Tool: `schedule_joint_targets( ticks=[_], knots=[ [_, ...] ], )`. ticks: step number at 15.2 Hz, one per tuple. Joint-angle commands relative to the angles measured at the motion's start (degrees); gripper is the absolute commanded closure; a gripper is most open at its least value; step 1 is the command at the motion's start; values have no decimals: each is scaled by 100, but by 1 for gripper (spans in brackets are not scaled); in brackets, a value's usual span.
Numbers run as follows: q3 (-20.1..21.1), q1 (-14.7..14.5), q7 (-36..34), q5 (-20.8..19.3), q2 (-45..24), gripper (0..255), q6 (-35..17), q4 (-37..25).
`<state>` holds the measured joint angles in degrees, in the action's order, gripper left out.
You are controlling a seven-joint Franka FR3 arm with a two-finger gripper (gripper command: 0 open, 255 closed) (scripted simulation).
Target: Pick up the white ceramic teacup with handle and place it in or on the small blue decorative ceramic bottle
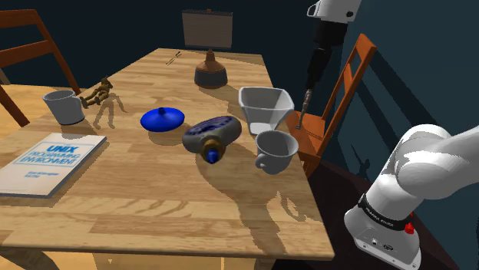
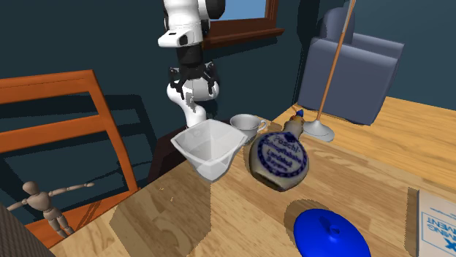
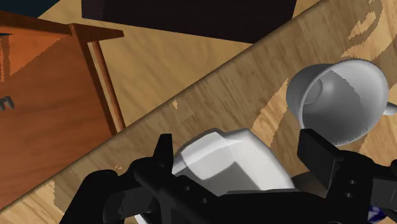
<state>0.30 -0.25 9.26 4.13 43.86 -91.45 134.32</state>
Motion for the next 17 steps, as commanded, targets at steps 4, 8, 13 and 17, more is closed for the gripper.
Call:
schedule_joint_targets(
  ticks=[4,8,13,17],
  knots=[
    [413,-133,-395,198,160,0,-293,334],
    [992,-328,-928,475,250,0,-708,680],
    [1767,-559,-1609,802,141,0,-1275,942],
    [2425,-691,-2176,1002,-130,0,-1765,1007]
  ],
)
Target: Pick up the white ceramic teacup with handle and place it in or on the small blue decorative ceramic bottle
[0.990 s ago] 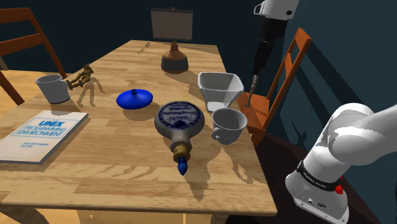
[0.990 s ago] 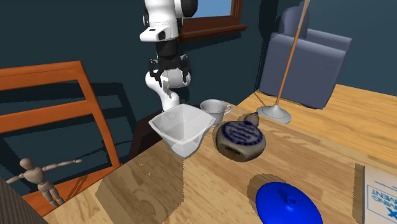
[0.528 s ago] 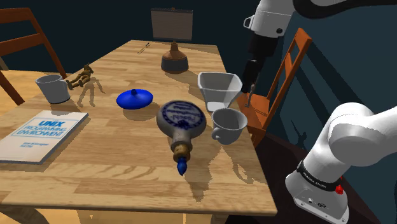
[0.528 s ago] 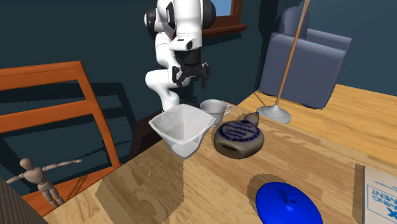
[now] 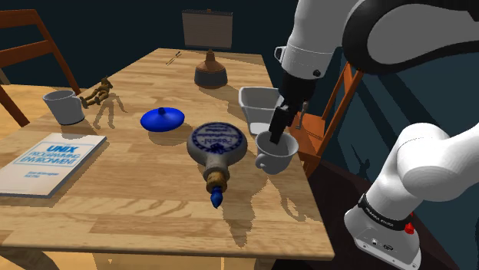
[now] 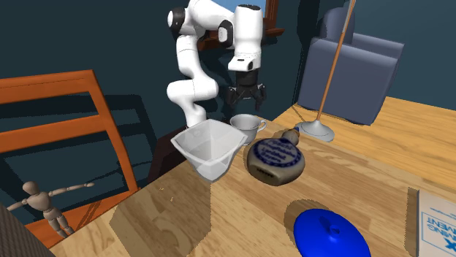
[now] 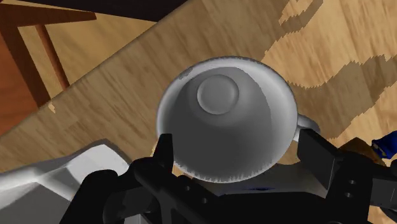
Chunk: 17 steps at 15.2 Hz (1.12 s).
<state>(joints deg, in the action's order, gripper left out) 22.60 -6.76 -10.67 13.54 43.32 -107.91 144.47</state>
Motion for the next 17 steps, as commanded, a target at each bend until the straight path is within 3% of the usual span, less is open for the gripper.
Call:
schedule_joint_targets(
  ticks=[1,4,12,17],
  knots=[
    [366,-61,-328,98,-169,0,-244,-12],
    [883,-74,-766,160,-490,0,-613,-70],
    [1068,-42,-776,223,-734,0,-1273,347],
    [1068,-42,-776,223,-734,0,-1273,347]
  ],
)
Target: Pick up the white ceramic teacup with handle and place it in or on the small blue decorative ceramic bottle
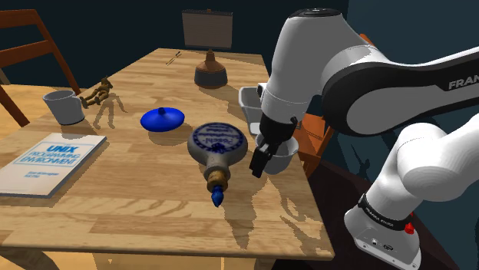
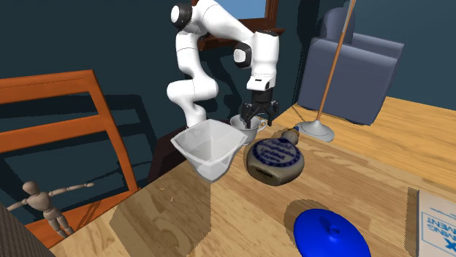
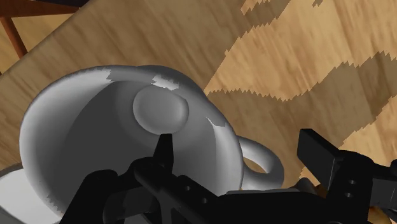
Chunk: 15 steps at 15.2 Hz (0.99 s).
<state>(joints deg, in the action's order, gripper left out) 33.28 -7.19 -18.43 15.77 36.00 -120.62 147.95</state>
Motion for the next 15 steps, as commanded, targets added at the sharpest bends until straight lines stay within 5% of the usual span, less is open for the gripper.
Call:
schedule_joint_targets(
  ticks=[1,3,4,15],
  knots=[
    [1,1,0,-1,-2,0,-2,-1],
    [0,0,0,0,-1,0,-1,0],
    [0,0,0,0,-1,255,-1,0],
    [-53,2,12,-24,55,255,170,-115]
  ],
)
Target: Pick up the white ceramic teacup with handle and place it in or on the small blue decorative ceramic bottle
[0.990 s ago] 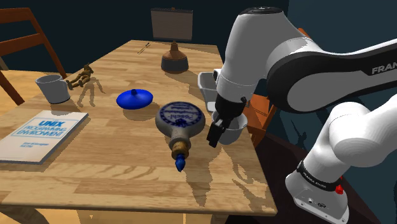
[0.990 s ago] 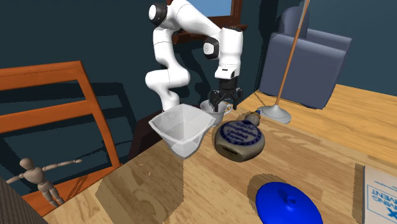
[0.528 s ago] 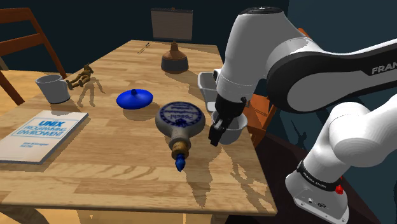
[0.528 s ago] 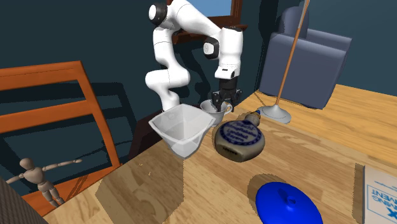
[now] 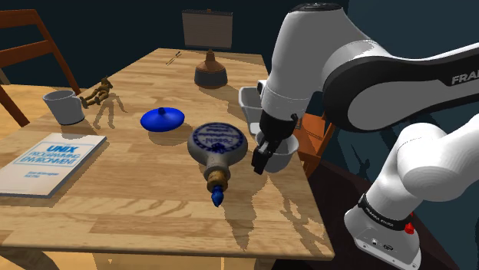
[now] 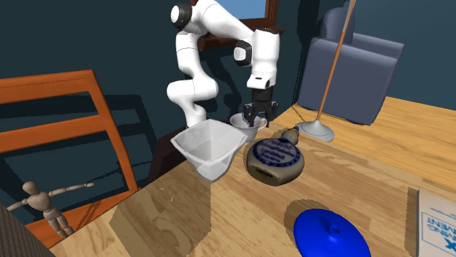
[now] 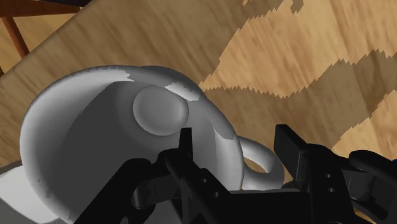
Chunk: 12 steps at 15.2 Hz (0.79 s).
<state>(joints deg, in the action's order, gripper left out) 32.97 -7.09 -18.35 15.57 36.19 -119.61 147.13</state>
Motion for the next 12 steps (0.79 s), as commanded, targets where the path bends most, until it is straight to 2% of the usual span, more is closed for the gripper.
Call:
schedule_joint_targets(
  ticks=[1,12],
  knots=[
    [-48,-6,9,-15,63,255,153,-93],
    [-301,35,49,-160,232,255,1040,-810]
  ],
)
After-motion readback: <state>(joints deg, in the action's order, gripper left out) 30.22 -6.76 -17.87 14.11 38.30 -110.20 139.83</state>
